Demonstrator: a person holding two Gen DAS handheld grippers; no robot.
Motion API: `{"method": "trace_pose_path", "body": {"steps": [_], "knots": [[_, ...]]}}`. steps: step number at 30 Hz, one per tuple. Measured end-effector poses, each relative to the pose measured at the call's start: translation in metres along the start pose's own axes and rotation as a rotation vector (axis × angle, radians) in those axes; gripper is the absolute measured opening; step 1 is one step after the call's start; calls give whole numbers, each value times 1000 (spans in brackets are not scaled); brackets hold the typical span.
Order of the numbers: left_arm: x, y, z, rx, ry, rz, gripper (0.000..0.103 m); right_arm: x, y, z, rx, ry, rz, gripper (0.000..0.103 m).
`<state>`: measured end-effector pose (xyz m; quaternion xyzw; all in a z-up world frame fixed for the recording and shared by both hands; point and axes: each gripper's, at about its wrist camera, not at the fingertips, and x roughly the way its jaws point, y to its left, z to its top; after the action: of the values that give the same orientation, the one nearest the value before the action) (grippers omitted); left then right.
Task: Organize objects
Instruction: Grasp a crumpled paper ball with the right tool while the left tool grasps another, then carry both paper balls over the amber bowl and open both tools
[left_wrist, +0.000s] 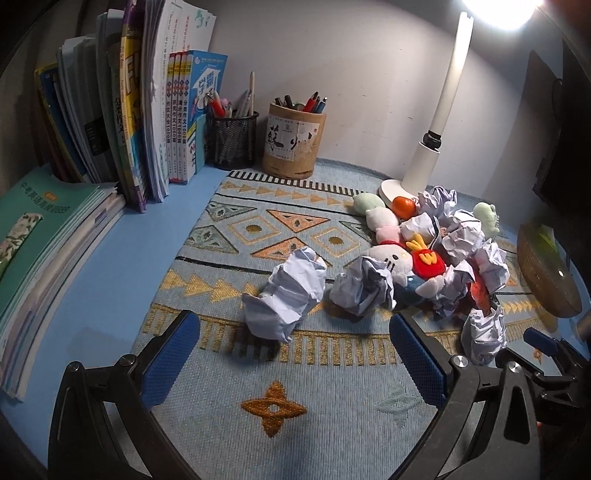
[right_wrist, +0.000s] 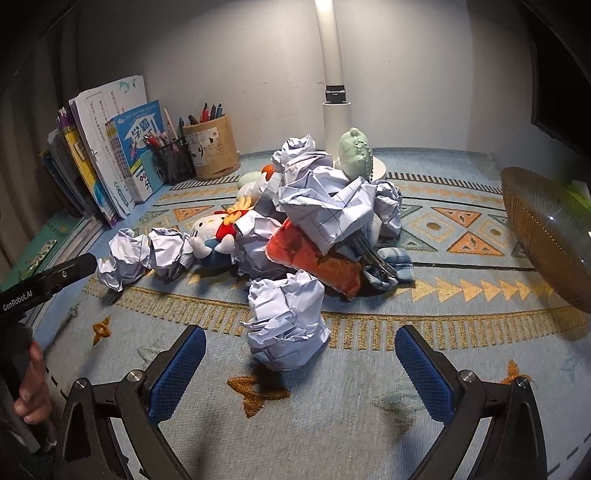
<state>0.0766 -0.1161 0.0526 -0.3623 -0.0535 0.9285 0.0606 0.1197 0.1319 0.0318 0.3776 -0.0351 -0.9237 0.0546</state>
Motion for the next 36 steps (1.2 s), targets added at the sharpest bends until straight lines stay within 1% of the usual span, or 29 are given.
{"method": "trace_pose_path", "body": {"steps": [3, 4, 6, 7, 9, 10, 11, 12, 13, 14, 15, 16, 17, 18, 20, 23, 25, 28, 32, 36], "knots": [[7, -7, -2, 33, -2, 11, 102, 7, 4, 2, 2, 34, -3, 96], [11, -6, -2, 31, 5, 9, 102, 9, 6, 2, -1, 39, -2, 92], [20, -1, 0, 14, 28, 16, 102, 12, 9, 2, -4, 47, -10, 90], [25, 2, 2, 6, 37, 24, 102, 14, 10, 2, -3, 50, -22, 89], [33, 5, 6, 6, 55, 62, 99, 19, 11, 3, -5, 60, -28, 84], [38, 5, 7, 13, 69, 78, 94, 21, 11, 4, -3, 67, -25, 82], [43, 6, 9, 20, 80, 84, 87, 23, 12, 5, 0, 73, -29, 80], [47, 6, 10, 25, 95, 88, 84, 26, 12, 5, 1, 81, -39, 77], [52, 6, 11, 28, 108, 89, 75, 29, 12, 6, 1, 88, -43, 74], [56, 5, 11, 34, 119, 84, 61, 30, 13, 6, 1, 94, -40, 68], [59, 4, 11, 41, 129, 71, 53, 31, 13, 7, -1, 97, -38, 61], [61, 2, 10, 48, 137, 63, 44, 31, 13, 6, -2, 97, -38, 56], [60, 0, 9, 58, 128, 79, 44, 32, 13, 6, -3, 99, -37, 49], [57, -3, 8, 72, 118, 87, 43, 32, 12, 6, -1, 100, -31, 49], [49, -9, 7, 97, 94, 75, 42, 27, 11, 6, 5, 85, -19, 46], [30, -22, 7, 118, 64, 58, 42, 19, 7, 5, 13, 62, 7, 46], [14, -35, 12, 128, 33, 17, 42, 10, 2, 5, 20, 47, 11, 46], [-10, -67, 22, 172, -24, -22, 42, -13, -14, 10, 51, 6, 11, 46], [-34, -126, 43, 225, -90, -121, 42, -54, -57, 27, 133, -72, -26, 46], [-36, -192, 67, 247, -119, -242, 42, -91, -112, 48, 222, -150, -89, 46]]}}
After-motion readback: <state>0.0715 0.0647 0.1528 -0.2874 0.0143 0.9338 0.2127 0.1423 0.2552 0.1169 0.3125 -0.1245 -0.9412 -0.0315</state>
